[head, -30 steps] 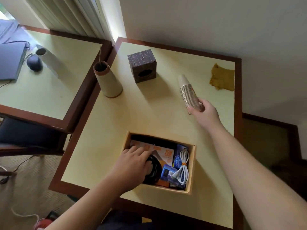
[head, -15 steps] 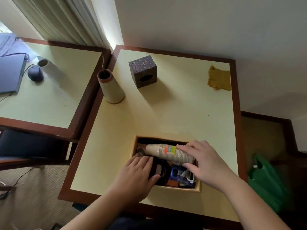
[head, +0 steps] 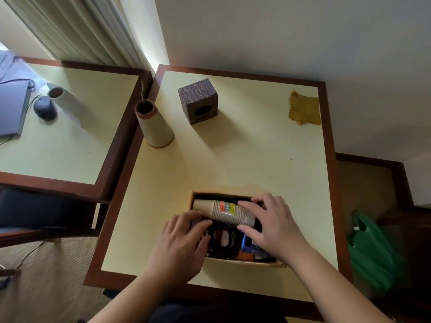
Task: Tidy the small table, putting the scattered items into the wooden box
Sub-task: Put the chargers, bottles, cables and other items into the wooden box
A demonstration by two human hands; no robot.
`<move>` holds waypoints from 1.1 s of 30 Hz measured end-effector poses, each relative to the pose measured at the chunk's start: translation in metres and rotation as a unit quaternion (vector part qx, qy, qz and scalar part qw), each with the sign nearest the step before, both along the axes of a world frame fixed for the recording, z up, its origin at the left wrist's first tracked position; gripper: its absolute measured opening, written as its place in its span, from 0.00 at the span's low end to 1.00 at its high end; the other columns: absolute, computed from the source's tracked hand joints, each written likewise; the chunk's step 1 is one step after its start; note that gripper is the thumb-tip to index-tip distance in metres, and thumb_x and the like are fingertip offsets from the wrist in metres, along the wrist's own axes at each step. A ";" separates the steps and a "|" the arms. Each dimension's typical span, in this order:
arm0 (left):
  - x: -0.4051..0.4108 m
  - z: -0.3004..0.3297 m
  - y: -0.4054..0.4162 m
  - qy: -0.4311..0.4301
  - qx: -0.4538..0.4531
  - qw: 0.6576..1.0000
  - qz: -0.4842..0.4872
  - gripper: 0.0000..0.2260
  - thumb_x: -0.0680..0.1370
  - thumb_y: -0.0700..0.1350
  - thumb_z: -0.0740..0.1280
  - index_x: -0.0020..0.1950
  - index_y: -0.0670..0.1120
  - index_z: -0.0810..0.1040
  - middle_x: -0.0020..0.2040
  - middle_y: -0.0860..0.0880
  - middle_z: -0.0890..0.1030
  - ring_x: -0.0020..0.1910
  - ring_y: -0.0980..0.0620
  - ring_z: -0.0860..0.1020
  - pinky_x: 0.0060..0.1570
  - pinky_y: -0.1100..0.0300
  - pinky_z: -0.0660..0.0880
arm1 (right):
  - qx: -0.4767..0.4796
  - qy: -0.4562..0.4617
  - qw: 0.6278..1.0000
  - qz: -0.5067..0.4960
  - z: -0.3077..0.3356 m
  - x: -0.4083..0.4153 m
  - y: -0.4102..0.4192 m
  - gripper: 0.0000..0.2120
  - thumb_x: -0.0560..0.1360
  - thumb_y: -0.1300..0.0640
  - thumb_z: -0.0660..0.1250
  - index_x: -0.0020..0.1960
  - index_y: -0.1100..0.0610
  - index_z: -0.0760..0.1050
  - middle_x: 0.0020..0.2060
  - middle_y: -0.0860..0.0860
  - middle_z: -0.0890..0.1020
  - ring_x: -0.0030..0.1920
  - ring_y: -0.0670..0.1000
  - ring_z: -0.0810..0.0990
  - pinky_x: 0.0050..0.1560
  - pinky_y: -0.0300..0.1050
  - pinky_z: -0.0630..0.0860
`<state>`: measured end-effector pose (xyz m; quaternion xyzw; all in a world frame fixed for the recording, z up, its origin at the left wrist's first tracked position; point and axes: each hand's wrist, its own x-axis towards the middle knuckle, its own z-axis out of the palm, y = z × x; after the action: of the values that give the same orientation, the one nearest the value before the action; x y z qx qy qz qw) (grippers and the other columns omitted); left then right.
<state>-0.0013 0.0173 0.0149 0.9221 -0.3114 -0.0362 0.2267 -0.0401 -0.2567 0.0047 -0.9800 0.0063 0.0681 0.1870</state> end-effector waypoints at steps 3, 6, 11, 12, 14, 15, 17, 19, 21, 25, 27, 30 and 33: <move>0.011 0.005 -0.010 0.147 -0.064 0.966 0.203 0.23 0.80 0.60 0.66 0.72 0.54 0.70 0.67 0.50 0.70 0.65 0.51 0.69 0.62 0.49 0.75 | 0.044 -0.041 0.987 -0.146 0.001 -0.006 -0.004 0.29 0.77 0.35 0.67 0.74 0.47 0.72 0.64 0.48 0.70 0.65 0.50 0.68 0.67 0.50 0.69; 0.032 -0.003 -0.020 0.329 -0.062 0.880 0.337 0.37 0.74 0.73 0.64 0.78 0.57 0.60 0.73 0.45 0.67 0.71 0.45 0.70 0.64 0.42 0.77 | 0.083 -0.038 0.944 -0.318 -0.004 -0.014 -0.008 0.31 0.78 0.38 0.69 0.75 0.52 0.69 0.67 0.53 0.71 0.68 0.53 0.69 0.67 0.51 0.69; 0.043 -0.011 -0.042 0.522 -0.174 0.737 0.392 0.30 0.80 0.67 0.63 0.75 0.50 0.65 0.62 0.45 0.79 0.57 0.45 0.81 0.55 0.44 0.81 | 0.329 0.144 0.807 -0.469 0.001 -0.018 0.007 0.20 0.83 0.40 0.61 0.67 0.53 0.71 0.53 0.49 0.80 0.49 0.49 0.79 0.46 0.46 0.75; 0.041 -0.012 -0.046 0.515 -0.183 0.741 0.389 0.26 0.82 0.64 0.62 0.72 0.48 0.68 0.58 0.47 0.80 0.54 0.48 0.81 0.50 0.48 0.82 | 0.318 0.147 0.815 -0.462 0.000 -0.018 0.011 0.16 0.85 0.42 0.58 0.61 0.53 0.73 0.46 0.50 0.81 0.43 0.49 0.79 0.39 0.45 0.73; 0.039 -0.013 -0.052 0.471 -0.173 0.771 0.391 0.21 0.84 0.60 0.60 0.68 0.47 0.72 0.53 0.49 0.80 0.49 0.53 0.80 0.40 0.57 0.76 | 0.270 0.138 0.838 -0.454 -0.003 -0.017 0.013 0.15 0.87 0.45 0.54 0.54 0.53 0.74 0.39 0.53 0.80 0.38 0.52 0.79 0.35 0.46 0.71; 0.040 -0.012 -0.055 0.452 -0.164 0.785 0.391 0.19 0.84 0.59 0.60 0.67 0.47 0.72 0.51 0.50 0.80 0.48 0.54 0.79 0.38 0.58 0.74 | 0.252 0.131 0.844 -0.455 -0.004 -0.014 0.012 0.16 0.87 0.45 0.53 0.52 0.53 0.74 0.38 0.54 0.80 0.38 0.53 0.79 0.35 0.46 0.71; 0.051 -0.010 -0.062 0.431 -0.161 0.797 0.390 0.18 0.84 0.59 0.60 0.66 0.47 0.73 0.50 0.50 0.80 0.47 0.54 0.79 0.39 0.57 0.74 | 0.234 0.118 0.851 -0.455 -0.004 -0.001 0.004 0.17 0.87 0.45 0.52 0.50 0.53 0.74 0.38 0.53 0.80 0.38 0.52 0.79 0.35 0.47 0.70; 0.070 -0.003 -0.074 0.407 -0.149 0.814 0.388 0.19 0.83 0.61 0.60 0.64 0.48 0.72 0.50 0.50 0.80 0.48 0.51 0.79 0.45 0.53 0.76 | 0.226 0.101 0.855 -0.456 -0.003 0.018 -0.012 0.17 0.87 0.45 0.53 0.49 0.53 0.73 0.39 0.52 0.80 0.40 0.53 0.78 0.37 0.48 0.71; 0.095 0.006 -0.090 0.372 -0.120 0.840 0.375 0.19 0.82 0.64 0.60 0.61 0.50 0.69 0.48 0.51 0.78 0.48 0.48 0.79 0.48 0.51 0.76 | 0.230 0.083 0.859 -0.450 0.003 0.044 -0.034 0.17 0.87 0.44 0.52 0.49 0.52 0.73 0.40 0.53 0.80 0.41 0.55 0.79 0.38 0.50 0.72; 0.164 0.025 -0.135 0.329 -0.118 0.880 0.321 0.20 0.82 0.66 0.58 0.57 0.49 0.70 0.48 0.49 0.80 0.46 0.51 0.81 0.46 0.50 0.80 | 0.223 0.054 0.866 -0.443 0.027 0.112 -0.087 0.19 0.87 0.44 0.52 0.50 0.54 0.74 0.40 0.54 0.79 0.38 0.54 0.77 0.35 0.47 0.69; 0.198 0.030 -0.160 0.276 -0.093 0.910 0.294 0.24 0.81 0.68 0.56 0.58 0.48 0.73 0.54 0.46 0.79 0.51 0.47 0.80 0.53 0.46 0.80 | 0.215 0.041 0.867 -0.447 0.039 0.147 -0.113 0.18 0.87 0.45 0.53 0.52 0.55 0.75 0.41 0.54 0.79 0.39 0.53 0.78 0.35 0.47 0.71; 0.248 0.045 -0.200 0.205 -0.074 0.940 0.263 0.29 0.82 0.67 0.56 0.68 0.44 0.72 0.62 0.43 0.72 0.61 0.42 0.74 0.63 0.45 0.74 | 0.220 0.016 0.856 -0.468 0.048 0.202 -0.155 0.18 0.87 0.42 0.53 0.56 0.54 0.74 0.47 0.52 0.81 0.47 0.55 0.81 0.48 0.55 0.81; 0.295 0.061 -0.234 0.168 -0.093 0.957 0.219 0.26 0.82 0.64 0.59 0.67 0.43 0.71 0.58 0.46 0.72 0.59 0.44 0.75 0.57 0.50 0.75 | 0.209 -0.008 0.852 -0.479 0.055 0.255 -0.187 0.19 0.86 0.41 0.53 0.56 0.55 0.73 0.50 0.52 0.81 0.49 0.55 0.81 0.52 0.54 0.80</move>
<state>0.2936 -0.2167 0.0760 0.9230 -0.0615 -0.1112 0.3631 0.2147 -0.4439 0.0602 -0.7938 0.4589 -0.0381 0.3973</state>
